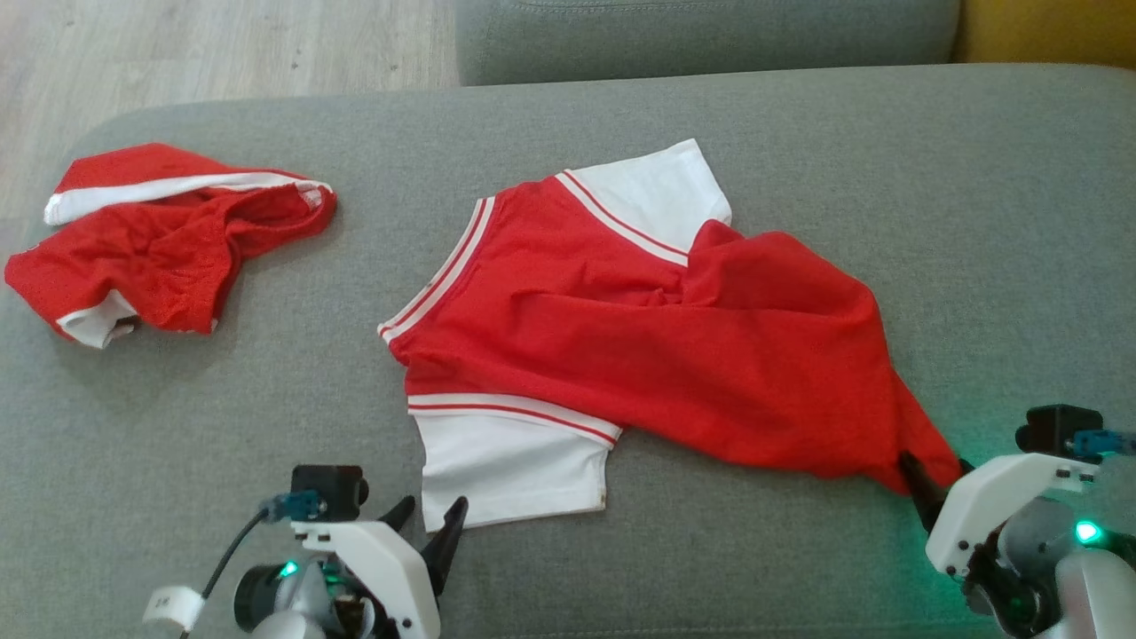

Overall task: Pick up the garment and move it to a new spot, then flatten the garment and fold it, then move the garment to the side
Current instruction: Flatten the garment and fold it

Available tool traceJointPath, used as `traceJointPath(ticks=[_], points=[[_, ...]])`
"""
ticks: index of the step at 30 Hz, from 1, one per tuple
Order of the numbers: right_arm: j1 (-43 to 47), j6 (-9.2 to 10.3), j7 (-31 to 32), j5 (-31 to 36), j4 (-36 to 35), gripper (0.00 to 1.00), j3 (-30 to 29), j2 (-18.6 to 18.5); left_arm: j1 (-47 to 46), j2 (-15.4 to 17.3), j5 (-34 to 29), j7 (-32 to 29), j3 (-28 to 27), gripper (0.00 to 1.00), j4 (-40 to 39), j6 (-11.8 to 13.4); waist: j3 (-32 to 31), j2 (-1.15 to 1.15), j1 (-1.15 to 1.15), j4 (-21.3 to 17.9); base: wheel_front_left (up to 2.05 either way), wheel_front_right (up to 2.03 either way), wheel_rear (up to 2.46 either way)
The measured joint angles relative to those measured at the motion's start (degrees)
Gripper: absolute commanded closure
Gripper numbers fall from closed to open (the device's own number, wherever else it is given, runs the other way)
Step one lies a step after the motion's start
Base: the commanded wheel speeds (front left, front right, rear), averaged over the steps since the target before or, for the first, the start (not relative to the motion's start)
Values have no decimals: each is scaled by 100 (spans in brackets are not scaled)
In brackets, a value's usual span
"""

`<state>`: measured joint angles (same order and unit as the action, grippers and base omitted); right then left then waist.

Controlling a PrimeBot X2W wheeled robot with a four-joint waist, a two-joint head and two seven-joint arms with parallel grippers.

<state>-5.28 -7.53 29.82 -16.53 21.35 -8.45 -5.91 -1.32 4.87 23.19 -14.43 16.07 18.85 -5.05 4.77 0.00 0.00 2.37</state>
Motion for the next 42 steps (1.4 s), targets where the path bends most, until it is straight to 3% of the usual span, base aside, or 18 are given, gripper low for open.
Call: traceJointPath(ticks=[9,10,12,13,14,15,16,26,34,39,42], points=[[-58,0,211,51,25,2,-5,25,-539,-15,-45,-164,218,0,670,-49,96,0,0,-15,0,0,0],[-77,0,266,51,24,15,9,24,-602,-24,-49,-207,252,0,737,-51,102,0,0,-22,0,0,0],[-109,0,363,47,18,53,23,19,-710,-19,-53,-334,338,0,812,-53,108,0,0,-35,0,0,0],[-109,0,392,46,13,53,44,19,-755,-19,-52,-371,354,0,850,-58,106,0,0,-44,0,0,0],[-103,0,401,34,-4,76,81,19,-774,-19,-51,-380,356,42,872,-58,104,0,0,-55,0,0,0],[-102,0,399,25,-9,100,120,20,-787,-15,-51,-380,352,75,897,-54,98,0,0,-66,0,0,0],[-102,0,398,-4,-11,100,170,20,-803,1,-51,-380,347,100,928,-49,85,0,0,-75,0,0,0],[-87,0,-403,-632,-365,100,201,25,-433,74,169,-118,207,100,447,-47,-155,0,0,-101,0,0,0],[-92,0,-804,-1638,-795,100,157,135,-244,479,353,-12,-200,100,-801,57,-253,0,0,-72,0,0,0],[-270,0,-1005,-2126,-967,100,426,126,-362,644,399,-122,-220,100,-1093,37,-80,0,0,-93,0,0,0],[-810,0,-1085,-2323,-965,100,655,41,-890,786,426,-168,-203,100,-1063,-59,113,0,0,-106,0,0,0]])
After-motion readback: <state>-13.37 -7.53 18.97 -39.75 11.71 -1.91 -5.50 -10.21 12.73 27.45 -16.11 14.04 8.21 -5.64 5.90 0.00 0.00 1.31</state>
